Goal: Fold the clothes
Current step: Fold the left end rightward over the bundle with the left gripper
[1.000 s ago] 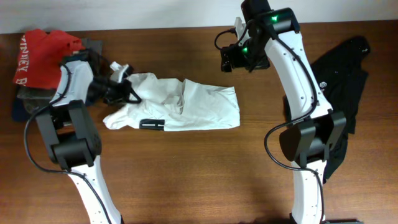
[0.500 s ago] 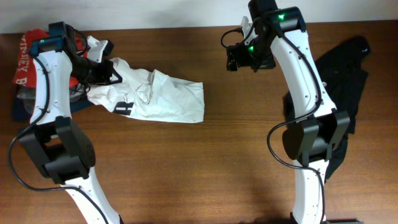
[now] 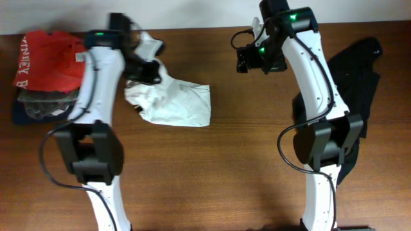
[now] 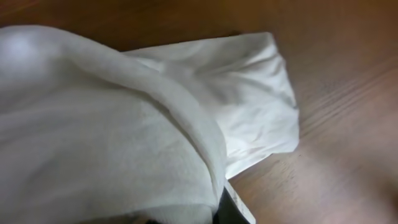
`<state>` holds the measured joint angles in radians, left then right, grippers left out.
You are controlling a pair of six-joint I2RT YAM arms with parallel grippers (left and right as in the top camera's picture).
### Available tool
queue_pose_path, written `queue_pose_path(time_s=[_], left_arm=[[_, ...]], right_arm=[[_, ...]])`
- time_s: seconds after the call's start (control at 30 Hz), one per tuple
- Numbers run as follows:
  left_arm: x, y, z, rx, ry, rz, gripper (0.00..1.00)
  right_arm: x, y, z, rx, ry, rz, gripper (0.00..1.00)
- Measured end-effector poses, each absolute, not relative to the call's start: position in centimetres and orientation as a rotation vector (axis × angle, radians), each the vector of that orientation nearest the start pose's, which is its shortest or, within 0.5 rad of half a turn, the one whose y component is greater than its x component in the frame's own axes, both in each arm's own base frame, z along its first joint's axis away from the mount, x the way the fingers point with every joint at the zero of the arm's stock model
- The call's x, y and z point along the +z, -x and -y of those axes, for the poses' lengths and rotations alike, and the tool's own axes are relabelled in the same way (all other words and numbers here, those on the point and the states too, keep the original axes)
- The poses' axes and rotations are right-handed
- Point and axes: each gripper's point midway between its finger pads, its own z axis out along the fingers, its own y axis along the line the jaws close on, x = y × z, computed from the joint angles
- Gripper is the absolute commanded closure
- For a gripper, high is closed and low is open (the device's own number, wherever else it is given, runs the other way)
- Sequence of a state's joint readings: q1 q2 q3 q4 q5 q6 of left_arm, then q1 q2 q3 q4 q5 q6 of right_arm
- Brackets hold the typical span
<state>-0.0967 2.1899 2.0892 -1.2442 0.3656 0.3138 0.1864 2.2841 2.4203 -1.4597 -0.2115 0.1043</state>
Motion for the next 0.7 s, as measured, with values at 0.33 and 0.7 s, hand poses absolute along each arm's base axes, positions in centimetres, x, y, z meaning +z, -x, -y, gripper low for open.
queue_pose_path(time_s=[0.33,0.7], left_arm=[[12.5,-46.0,16.6,-0.309,-0.864,-2.734,1.0],[6.9,-44.5,19.7,-0.294,-0.992,-2.823,0.99]], right_arm=[[18.1,-48.2,-7.8,0.49,0.026,-2.866,0.12],[24.8,-47.3,-1.7,0.468,-0.113,-2.7,0.12]])
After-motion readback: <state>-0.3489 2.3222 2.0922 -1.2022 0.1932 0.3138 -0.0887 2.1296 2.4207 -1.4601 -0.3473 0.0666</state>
